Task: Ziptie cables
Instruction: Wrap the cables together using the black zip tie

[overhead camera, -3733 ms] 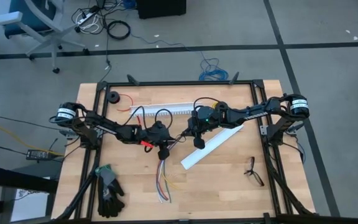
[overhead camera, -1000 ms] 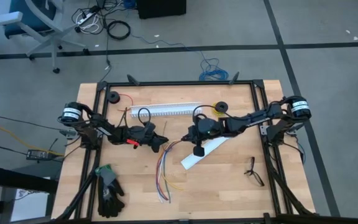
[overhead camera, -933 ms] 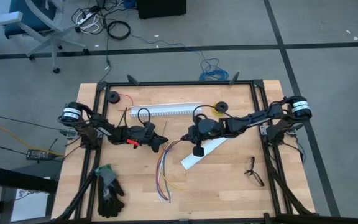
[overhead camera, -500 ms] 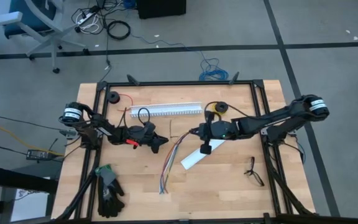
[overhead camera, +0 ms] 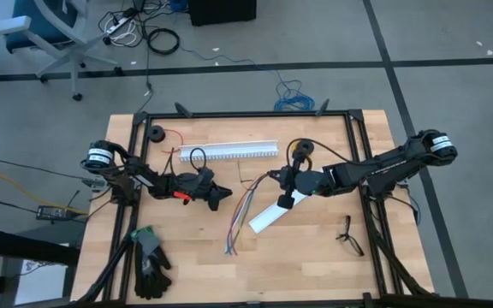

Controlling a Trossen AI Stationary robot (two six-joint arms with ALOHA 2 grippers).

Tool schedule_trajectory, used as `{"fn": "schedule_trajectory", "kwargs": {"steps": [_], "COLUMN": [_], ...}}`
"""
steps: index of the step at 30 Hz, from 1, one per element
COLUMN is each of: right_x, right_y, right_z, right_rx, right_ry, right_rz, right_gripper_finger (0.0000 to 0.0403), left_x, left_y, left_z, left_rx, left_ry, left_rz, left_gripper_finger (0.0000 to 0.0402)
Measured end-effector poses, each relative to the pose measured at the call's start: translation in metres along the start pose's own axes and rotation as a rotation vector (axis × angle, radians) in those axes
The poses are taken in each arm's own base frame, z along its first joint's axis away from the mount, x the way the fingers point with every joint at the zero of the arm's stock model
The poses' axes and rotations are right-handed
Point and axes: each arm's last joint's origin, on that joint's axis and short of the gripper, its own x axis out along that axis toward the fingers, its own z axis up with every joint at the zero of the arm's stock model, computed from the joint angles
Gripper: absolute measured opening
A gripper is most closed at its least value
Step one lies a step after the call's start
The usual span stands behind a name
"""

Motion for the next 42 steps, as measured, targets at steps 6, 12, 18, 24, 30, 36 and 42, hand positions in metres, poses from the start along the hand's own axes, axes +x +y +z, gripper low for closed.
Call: {"fn": "schedule_trajectory", "kwargs": {"steps": [6, 12, 18, 24, 30, 36, 42], "right_x": [0.001, 0.006, 0.014, 0.017, 0.018, 0.020, 0.020], "right_y": [-0.006, -0.012, -0.017, -0.020, -0.016, -0.014, -0.014], "right_z": [-0.017, -0.055, -0.093, -0.120, -0.116, -0.107, -0.104], "right_rx": [0.066, 0.103, 0.168, 0.245, 0.264, 0.264, 0.242], "right_ry": [0.164, 0.345, 0.380, 0.381, 0.352, 0.262, 0.236], "right_rz": [-0.025, -0.073, -0.071, -0.067, 0.006, 0.041, 0.051], "right_gripper_finger": [0.0020, 0.0023, 0.0022, 0.0069, 0.0123, 0.0153, 0.0151], "left_x": [0.000, 0.000, 0.000, 0.000, 0.004, 0.020, 0.033], "left_y": [0.000, 0.000, 0.000, 0.000, -0.003, 0.000, 0.016], "left_z": [0.000, 0.000, 0.000, 0.001, 0.007, 0.014, 0.011], "left_rx": [0.019, 0.023, 0.022, 0.022, 0.015, -0.006, -0.108], "left_ry": [-0.001, -0.001, -0.002, -0.010, -0.117, -0.146, -0.150], "left_rz": [-0.001, -0.001, -0.001, 0.004, 0.072, 0.126, 0.172], "left_gripper_finger": [0.0074, 0.0074, 0.0074, 0.0074, 0.0077, 0.0099, 0.0111]}}
